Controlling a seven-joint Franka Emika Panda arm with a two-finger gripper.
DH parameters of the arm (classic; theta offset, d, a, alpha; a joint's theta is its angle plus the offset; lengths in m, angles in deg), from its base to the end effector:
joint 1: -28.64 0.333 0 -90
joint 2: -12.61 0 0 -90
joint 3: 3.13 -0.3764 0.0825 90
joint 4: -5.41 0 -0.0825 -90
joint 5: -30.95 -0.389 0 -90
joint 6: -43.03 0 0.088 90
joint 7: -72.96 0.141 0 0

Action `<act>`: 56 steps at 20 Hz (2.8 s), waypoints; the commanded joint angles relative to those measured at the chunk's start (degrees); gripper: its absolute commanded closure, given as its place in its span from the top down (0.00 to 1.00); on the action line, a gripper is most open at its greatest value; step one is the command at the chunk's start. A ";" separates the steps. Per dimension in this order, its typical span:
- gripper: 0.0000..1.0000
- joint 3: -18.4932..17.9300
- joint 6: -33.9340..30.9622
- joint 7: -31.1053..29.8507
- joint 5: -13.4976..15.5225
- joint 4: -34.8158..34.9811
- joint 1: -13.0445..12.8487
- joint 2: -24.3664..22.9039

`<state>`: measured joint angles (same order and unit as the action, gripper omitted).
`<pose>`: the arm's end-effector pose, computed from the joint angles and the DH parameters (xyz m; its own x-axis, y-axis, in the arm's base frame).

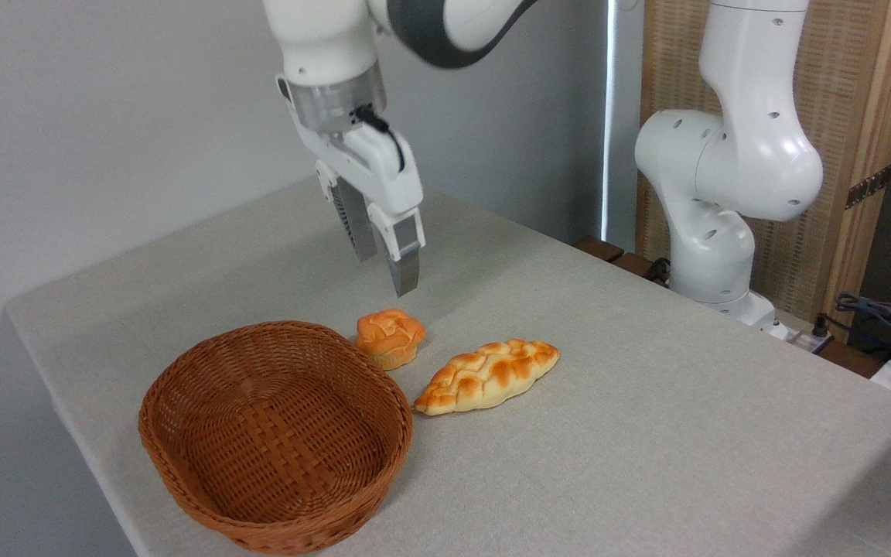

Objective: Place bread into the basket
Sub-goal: 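Lower the open gripper down onto the small orange bun, then close the gripper fingers around the orange bun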

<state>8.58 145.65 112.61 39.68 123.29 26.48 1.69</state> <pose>0.4643 -0.1394 0.5350 0.6299 -0.7766 0.0061 -0.7702 -0.6236 0.1337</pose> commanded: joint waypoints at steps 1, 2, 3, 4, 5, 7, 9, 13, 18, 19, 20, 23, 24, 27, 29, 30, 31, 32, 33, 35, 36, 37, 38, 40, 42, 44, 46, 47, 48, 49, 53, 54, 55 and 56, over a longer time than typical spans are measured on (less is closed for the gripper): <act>1.00 3.75 8.80 0.34 0.41 7.96 -0.04 -1.12; 1.00 4.55 10.65 0.34 0.41 9.46 -0.04 -1.12; 1.00 4.99 12.41 0.25 0.41 10.35 -0.04 -1.12; 1.00 5.08 14.08 0.25 0.41 10.53 -0.04 -1.03; 1.00 5.08 15.23 -0.01 0.41 10.44 -0.04 -0.94; 1.00 5.08 16.38 -0.01 0.33 10.53 -0.04 0.19; 1.00 5.08 17.96 0.25 -1.94 10.71 -0.04 1.16; 1.00 5.08 18.49 0.16 -6.18 10.62 -0.04 1.25; 1.00 5.26 18.49 0.16 -6.35 10.62 -0.04 1.96; 1.00 5.26 18.41 0.25 -6.35 10.53 -0.04 1.87; 1.00 5.34 18.32 0.16 -6.35 10.44 -0.04 1.61; 1.00 5.34 18.06 0.25 -6.44 10.27 0.05 1.43; 1.00 5.34 18.06 0.25 -6.44 10.27 0.05 1.43; 1.00 5.43 18.06 0.25 -6.44 10.18 0.05 1.25; 1.00 5.43 18.06 0.25 -6.44 10.18 0.05 1.25; 1.00 5.52 17.97 0.34 -6.44 10.18 0.05 1.25; 1.00 5.96 17.97 0.34 -6.44 10.18 0.05 1.25; 1.00 6.13 17.97 0.43 -6.44 10.18 0.05 1.17; 1.00 6.14 17.97 0.51 -6.53 10.18 0.05 1.17; 1.00 6.31 16.66 0.60 -8.97 10.18 0.05 1.25; 1.00 6.83 14.91 0.60 -12.21 10.18 0.05 1.25; 1.00 7.45 13.15 0.60 -14.42 10.18 0.05 1.34; 1.00 7.63 12.26 0.69 -15.14 10.18 0.05 1.43; 1.00 7.63 12.34 0.52 -15.14 10.18 0.05 1.43; 1.00 7.63 12.43 0.34 -15.14 10.18 0.05 1.43; 1.00 7.63 12.34 0.25 -15.05 10.18 0.05 1.52; 1.00 7.54 12.60 0.25 -14.71 10.18 0.14 1.69; 1.00 7.54 12.69 0.25 -14.62 10.27 0.22 2.13; 1.00 7.54 12.78 0.25 -14.62 10.27 0.22 2.83; 1.00 7.54 13.04 0.25 -14.62 10.27 0.22 3.10; 1.00 7.10 13.05 0.60 -14.53 10.35 0.58 3.71; 1.00 7.10 13.13 0.60 -14.53 10.35 0.58 4.24; 1.00 7.10 13.13 0.69 -14.53 10.35 0.58 4.50; 1.00 7.10 13.22 0.69 -14.53 10.35 0.58 4.94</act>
<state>15.98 159.05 112.84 25.52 133.72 26.94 5.64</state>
